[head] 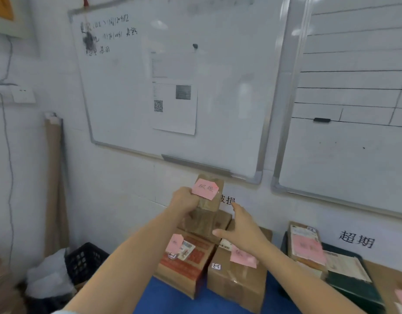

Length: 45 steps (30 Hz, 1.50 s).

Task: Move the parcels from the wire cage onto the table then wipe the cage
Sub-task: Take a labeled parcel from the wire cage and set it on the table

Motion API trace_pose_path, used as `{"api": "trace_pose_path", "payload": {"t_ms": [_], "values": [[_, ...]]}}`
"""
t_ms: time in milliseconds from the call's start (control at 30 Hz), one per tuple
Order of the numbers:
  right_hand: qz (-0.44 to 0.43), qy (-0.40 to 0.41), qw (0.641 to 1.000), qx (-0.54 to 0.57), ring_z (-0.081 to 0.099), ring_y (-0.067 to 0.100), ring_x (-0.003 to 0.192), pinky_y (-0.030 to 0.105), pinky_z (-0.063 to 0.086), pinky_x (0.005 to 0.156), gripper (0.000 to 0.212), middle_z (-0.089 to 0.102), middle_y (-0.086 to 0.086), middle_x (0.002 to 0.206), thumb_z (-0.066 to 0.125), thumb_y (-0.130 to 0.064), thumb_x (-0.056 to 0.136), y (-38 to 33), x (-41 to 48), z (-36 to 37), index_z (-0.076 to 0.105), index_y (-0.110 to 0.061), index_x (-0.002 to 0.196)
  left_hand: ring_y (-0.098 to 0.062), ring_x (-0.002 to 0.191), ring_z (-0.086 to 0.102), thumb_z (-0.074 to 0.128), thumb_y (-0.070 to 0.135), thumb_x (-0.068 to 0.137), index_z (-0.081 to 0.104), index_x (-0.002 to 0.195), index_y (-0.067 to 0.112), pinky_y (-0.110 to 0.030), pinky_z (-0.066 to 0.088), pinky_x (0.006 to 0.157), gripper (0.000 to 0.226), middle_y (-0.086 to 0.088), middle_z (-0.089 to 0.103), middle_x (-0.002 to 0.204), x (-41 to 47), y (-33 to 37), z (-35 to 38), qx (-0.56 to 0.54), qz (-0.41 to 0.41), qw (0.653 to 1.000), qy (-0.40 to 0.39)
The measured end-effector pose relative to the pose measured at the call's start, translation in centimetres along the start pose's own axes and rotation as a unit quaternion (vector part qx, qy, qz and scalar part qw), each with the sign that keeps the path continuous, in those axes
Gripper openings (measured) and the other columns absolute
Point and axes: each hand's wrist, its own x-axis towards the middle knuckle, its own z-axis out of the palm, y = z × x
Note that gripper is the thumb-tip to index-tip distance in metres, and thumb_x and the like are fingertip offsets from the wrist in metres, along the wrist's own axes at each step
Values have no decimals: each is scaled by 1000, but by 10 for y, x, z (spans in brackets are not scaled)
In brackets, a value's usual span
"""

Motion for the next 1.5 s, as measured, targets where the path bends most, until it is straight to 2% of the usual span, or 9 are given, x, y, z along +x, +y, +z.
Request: {"api": "trace_pose_path", "payload": {"t_ms": [167,567,733,833,1000,1167,1233,1367,1500], "values": [[36,22,999,-15,23,23,144,40,28,115,105,23,8,158,74,-49,77,-30,53,39,13,-10,152,-30,108,58,51,7,88,62,118,7,-31,49,83,32,-13,63,119,51,-33,-29,-14,8,999,-30],[55,27,998,-23,38,26,135,34,34,107,85,37,10,148,70,-40,84,-68,140,100,22,-10,148,-36,105,60,52,13,92,60,121,7,-42,55,85,31,-17,61,118,133,-82,-38,-53,-5,994,-91],[47,30,997,-55,52,28,119,38,46,97,80,47,11,137,70,-37,83,-72,161,119,27,-11,146,-35,96,61,51,11,89,61,88,15,-43,55,84,11,-16,61,104,146,-89,-37,-51,-9,992,-116],[38,34,995,-84,50,30,121,39,44,100,69,41,13,140,65,-31,88,-73,166,127,31,-7,143,-36,100,62,51,16,91,61,114,6,-44,55,85,27,-18,63,112,152,-97,-32,-44,-8,991,-123],[32,44,992,-113,50,30,121,42,44,99,54,39,12,142,61,-26,92,-69,174,136,40,-5,137,-34,104,60,49,19,94,53,123,6,-42,56,85,32,-17,60,119,159,-98,-32,-24,-4,987,-159],[43,29,993,-101,53,29,116,42,48,94,73,49,11,134,68,-36,85,-68,176,129,32,-9,142,-38,119,49,34,21,101,39,135,4,-35,47,79,38,-18,48,134,158,-97,-35,77,28,978,-192],[47,28,995,-88,54,27,116,41,49,93,86,51,10,133,72,-40,80,-69,175,121,26,-10,146,-37,124,45,30,24,103,34,138,3,-33,43,85,40,-19,43,139,159,-98,-40,111,54,977,-172],[39,32,993,-103,53,27,118,38,48,93,86,50,11,137,72,-39,81,-71,166,104,24,-12,148,-35,137,28,34,28,101,13,149,9,-48,31,109,55,-18,23,151,162,-104,-49,165,127,973,-97],[28,33,989,-139,49,29,125,39,45,99,84,49,13,140,67,-38,86,-68,146,88,20,-12,150,-27,146,6,37,36,100,-4,152,18,-57,14,114,68,-7,-4,160,144,-93,-48,214,194,957,-39]]}}
